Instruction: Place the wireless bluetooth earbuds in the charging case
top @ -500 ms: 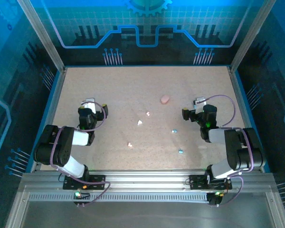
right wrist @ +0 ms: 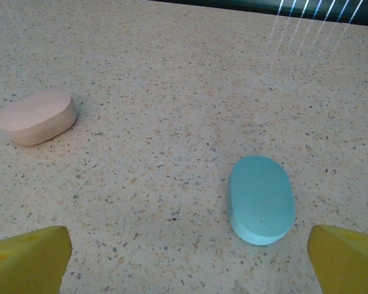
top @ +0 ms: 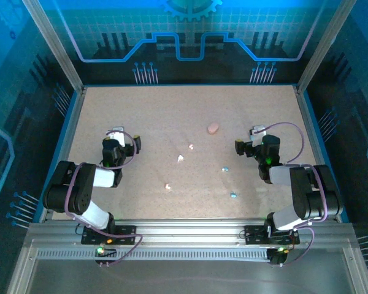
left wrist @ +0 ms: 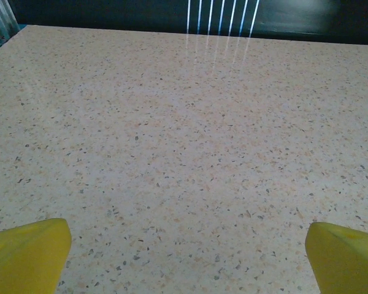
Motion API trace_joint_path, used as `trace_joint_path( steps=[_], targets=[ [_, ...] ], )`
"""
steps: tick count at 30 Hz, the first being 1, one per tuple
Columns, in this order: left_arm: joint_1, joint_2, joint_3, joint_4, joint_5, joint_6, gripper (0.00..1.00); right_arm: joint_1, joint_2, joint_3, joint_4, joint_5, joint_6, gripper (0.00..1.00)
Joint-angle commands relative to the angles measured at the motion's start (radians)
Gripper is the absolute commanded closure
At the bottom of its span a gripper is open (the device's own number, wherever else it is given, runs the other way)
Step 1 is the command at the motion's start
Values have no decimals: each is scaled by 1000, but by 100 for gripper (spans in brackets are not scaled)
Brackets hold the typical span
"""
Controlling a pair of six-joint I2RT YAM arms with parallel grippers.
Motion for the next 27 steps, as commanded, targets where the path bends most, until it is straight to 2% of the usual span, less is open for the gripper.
trace_joint_path(
  steps=[1,12,19,23,27],
  targets=[
    [15,-10,22,-11,37,14,1,-10,5,20,31,-13,8,0],
    [13,-11,17,0,31,17,1,-8,5,18,32,-11,6,0],
    [13,-39,-74,145,8,5,1,6,-16,23,9,-9,-11,0],
    [14,-149,-67,27,-12,-2,1,9,-37,43,-41,10,-6,0],
    [14,-305,-22,-191,-44,-33,1,-10,-113,153,-319,32,67,0]
  ],
)
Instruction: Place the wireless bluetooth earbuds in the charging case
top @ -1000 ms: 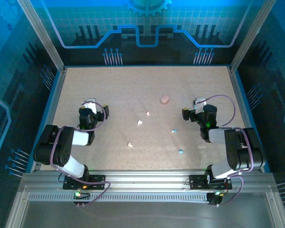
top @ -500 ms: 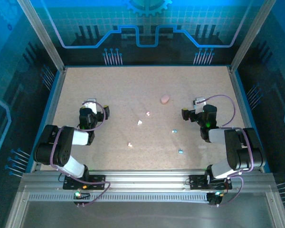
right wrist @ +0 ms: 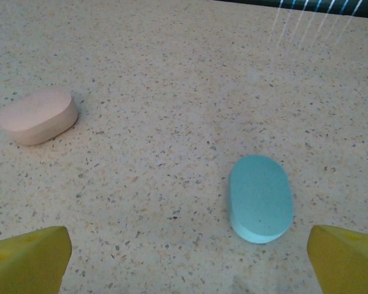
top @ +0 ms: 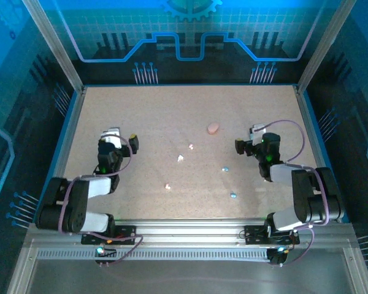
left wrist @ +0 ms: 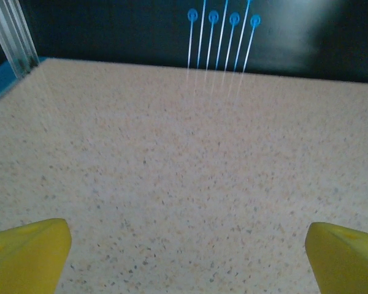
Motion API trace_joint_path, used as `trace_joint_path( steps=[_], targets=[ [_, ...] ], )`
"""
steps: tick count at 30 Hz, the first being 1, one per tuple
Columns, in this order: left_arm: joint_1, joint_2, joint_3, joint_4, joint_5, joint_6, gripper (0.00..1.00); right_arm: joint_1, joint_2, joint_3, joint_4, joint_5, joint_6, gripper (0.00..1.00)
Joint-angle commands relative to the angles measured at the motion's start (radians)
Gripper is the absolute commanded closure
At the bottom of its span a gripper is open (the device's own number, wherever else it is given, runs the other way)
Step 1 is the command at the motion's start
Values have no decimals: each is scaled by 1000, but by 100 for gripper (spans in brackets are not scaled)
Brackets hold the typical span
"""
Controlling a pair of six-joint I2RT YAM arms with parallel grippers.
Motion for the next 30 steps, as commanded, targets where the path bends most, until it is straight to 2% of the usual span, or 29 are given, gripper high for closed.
trace_joint_path(
  steps=[1,5,7,9,12,14,18,23,25,30],
  targets=[
    [10,-118,43,-155,-43,-39,1,-20,-75,116,-227,17,81,0],
    [10,-215,96,-257,-44,-84,1,-43,-119,196,-411,32,179,0],
    [10,-254,159,-384,-32,-110,1,-52,-119,278,-553,78,280,0],
    [10,-278,213,-487,-28,-133,1,-65,-85,388,-743,102,370,0],
    [11,-312,258,-597,-55,-258,1,-91,17,577,-956,31,374,0],
    [14,-342,272,-654,-41,-323,1,-111,50,615,-981,-54,357,0],
    [19,-358,295,-688,104,-337,1,-165,67,607,-927,-240,365,0],
    [13,-307,374,-768,303,-421,1,-205,100,639,-956,-240,373,0],
    [-20,-271,392,-762,362,-454,1,-223,123,656,-966,-256,367,2],
    [-185,-206,434,-787,321,-440,1,-241,199,719,-1015,-253,354,7]
  ],
)
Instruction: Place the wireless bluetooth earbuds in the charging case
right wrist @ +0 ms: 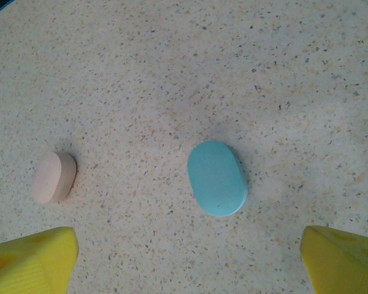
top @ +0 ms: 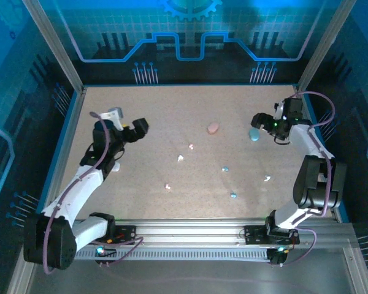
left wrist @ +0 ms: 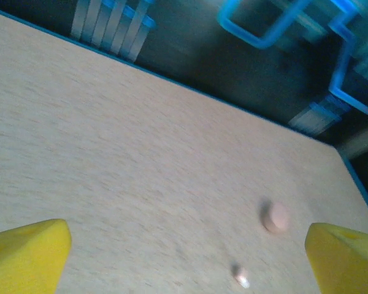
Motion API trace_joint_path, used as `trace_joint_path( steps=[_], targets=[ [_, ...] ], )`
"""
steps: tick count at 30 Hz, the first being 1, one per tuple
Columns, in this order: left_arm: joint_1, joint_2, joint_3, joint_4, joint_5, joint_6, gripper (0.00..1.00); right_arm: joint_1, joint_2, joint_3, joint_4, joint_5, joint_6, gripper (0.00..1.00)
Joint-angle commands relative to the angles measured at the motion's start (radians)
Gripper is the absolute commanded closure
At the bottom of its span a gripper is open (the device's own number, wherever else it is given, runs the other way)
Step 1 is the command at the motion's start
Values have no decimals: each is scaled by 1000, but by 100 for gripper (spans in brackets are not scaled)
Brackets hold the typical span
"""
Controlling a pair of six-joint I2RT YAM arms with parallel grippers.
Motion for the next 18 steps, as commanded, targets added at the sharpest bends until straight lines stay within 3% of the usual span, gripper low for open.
trace_joint_path(
  steps=[1,9,18],
  targets=[
    [-87,44,40,-41,41,-30,1,-19,58,68,-63,-27,-13,9],
    [-262,153,79,-12,22,-52,1,-9,218,184,-153,-37,-26,16],
    [-295,182,95,-7,13,-53,1,62,361,326,-285,110,-130,21]
  ],
)
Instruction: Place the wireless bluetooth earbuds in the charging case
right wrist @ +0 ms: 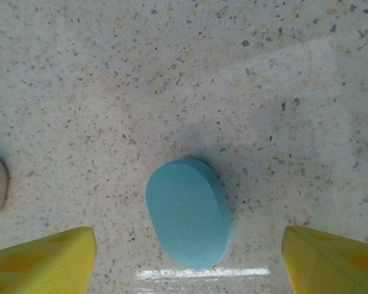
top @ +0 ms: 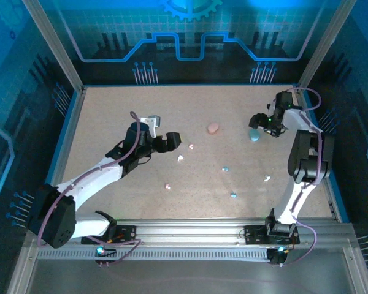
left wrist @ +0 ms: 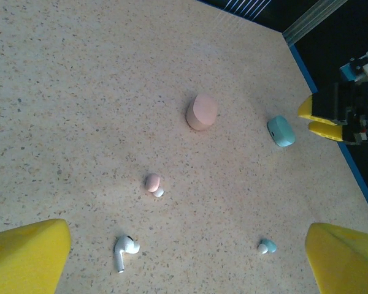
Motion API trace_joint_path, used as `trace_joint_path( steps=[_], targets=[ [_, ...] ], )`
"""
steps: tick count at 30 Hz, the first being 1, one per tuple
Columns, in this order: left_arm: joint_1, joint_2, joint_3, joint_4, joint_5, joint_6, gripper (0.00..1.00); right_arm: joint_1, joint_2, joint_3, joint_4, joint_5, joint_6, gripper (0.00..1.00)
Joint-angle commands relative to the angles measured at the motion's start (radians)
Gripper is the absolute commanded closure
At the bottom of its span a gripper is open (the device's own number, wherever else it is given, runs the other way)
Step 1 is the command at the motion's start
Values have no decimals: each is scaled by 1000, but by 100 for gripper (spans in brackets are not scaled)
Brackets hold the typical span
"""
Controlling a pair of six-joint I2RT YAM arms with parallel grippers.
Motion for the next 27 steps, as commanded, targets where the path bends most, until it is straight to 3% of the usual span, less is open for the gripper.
trace_joint_path(
  steps=[1,7,27],
  targets=[
    [-4,-2,30,7,-12,-6,1,46,50,69,-106,99,-70,22],
    [-4,-21,30,-19,-26,6,1,98,101,117,-139,216,-124,23],
    [-4,-51,24,-36,-33,-1,1,166,190,156,-166,318,-201,42]
  ],
)
